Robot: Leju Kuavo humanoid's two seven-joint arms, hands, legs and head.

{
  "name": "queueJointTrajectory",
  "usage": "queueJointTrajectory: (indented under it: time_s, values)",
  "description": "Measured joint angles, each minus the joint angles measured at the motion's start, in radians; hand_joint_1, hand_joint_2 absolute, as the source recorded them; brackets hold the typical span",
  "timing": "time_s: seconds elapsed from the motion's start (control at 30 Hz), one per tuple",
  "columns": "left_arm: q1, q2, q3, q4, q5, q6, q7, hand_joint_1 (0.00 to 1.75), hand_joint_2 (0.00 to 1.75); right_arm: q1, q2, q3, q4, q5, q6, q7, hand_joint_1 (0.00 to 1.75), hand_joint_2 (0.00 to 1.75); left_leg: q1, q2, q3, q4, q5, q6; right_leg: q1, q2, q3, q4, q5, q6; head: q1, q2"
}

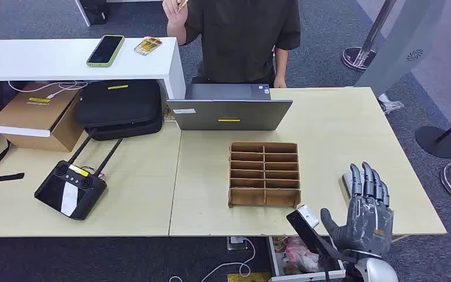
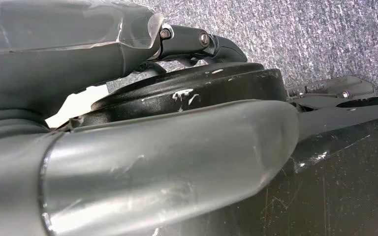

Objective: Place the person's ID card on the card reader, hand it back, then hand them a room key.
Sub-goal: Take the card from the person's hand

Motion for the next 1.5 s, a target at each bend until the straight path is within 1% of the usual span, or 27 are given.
queueJointTrajectory:
  time_s: [0.47,0.57,0.67,0.73,0.8,0.9,1.13,1.27,1.33,1.4,1.5]
  values:
    - [0.000,0.000,0.000,0.000,0.017,-0.008,-0.007,0.00,0.00,-0.011,0.002,-0.008,0.011,-0.010,0.001,-0.019,0.00,1.75,0.000,0.000,0.000,0.000,0.000,0.000,0.000,0.000,0.000,0.000,0.000,0.000,0.000,0.000]
    - [0.000,0.000,0.000,0.000,0.038,-0.019,-0.009,0.00,0.00,-0.021,0.002,-0.008,0.019,-0.042,0.036,-0.031,0.00,1.75,0.000,0.000,0.000,0.000,0.000,0.000,0.000,0.000,0.000,0.000,0.000,0.000,0.000,0.000]
    - [0.000,0.001,0.000,0.000,0.056,-0.028,-0.011,0.00,0.00,-0.067,0.000,-0.008,0.050,-0.093,0.125,-0.034,0.00,1.75,0.000,0.001,0.000,0.000,0.000,0.000,0.000,0.002,0.000,0.000,0.000,0.000,0.000,0.000]
    - [0.000,0.001,0.000,0.000,0.062,-0.033,-0.015,0.00,0.00,-0.115,-0.004,-0.009,0.085,-0.088,0.166,-0.008,0.00,1.75,0.000,0.002,0.000,0.000,0.000,0.000,0.000,0.002,0.000,0.000,0.000,0.000,0.000,0.000]
    - [0.000,0.001,0.000,0.000,0.065,-0.035,-0.020,0.00,0.00,-0.162,-0.006,-0.011,0.120,-0.072,0.181,0.019,0.00,1.75,0.000,0.002,0.001,0.000,0.000,0.000,0.000,0.002,0.000,0.000,0.001,0.000,0.000,0.000]
    - [0.000,0.001,0.000,0.000,0.066,-0.034,-0.023,0.00,0.00,-0.214,-0.009,-0.017,0.156,-0.065,0.185,0.031,0.00,1.75,0.000,0.002,0.001,0.000,0.001,0.000,0.000,0.002,0.000,0.000,0.001,0.000,0.000,0.000]
    - [0.000,0.001,0.000,0.000,0.057,-0.021,-0.029,0.00,0.00,-0.247,-0.010,-0.020,0.173,-0.052,0.186,0.028,0.00,1.75,0.000,0.002,0.001,0.000,0.000,0.000,0.000,0.002,0.000,0.000,0.001,0.000,0.000,0.000]
    - [0.000,0.000,0.000,0.000,0.055,-0.021,-0.029,0.00,0.00,-0.275,-0.020,-0.023,0.172,-0.035,0.261,0.022,0.00,1.75,0.000,0.003,0.000,0.000,0.000,0.000,0.000,0.003,-0.001,0.000,0.001,0.000,0.000,0.000]
    - [-0.001,0.000,0.000,0.000,0.054,-0.021,-0.030,0.00,0.00,-0.309,-0.031,-0.030,0.177,-0.034,0.288,0.015,0.00,1.75,0.000,0.003,0.000,0.000,0.000,0.000,0.000,0.003,-0.001,0.000,0.001,0.000,0.000,0.000]
    - [-0.001,0.000,0.000,0.000,0.051,-0.021,-0.033,0.00,0.00,-0.352,-0.041,-0.036,0.190,-0.040,0.296,-0.001,0.00,1.75,0.000,0.003,0.000,0.000,0.001,0.000,0.000,0.003,0.000,0.000,0.001,0.000,0.000,0.000]
    - [-0.002,0.000,0.000,0.000,0.045,-0.023,-0.038,0.00,0.00,-0.436,-0.052,-0.039,0.235,-0.056,0.307,-0.035,0.00,1.75,0.000,0.004,0.001,0.000,0.001,0.000,0.000,0.004,0.000,0.001,0.003,-0.001,0.000,0.000]
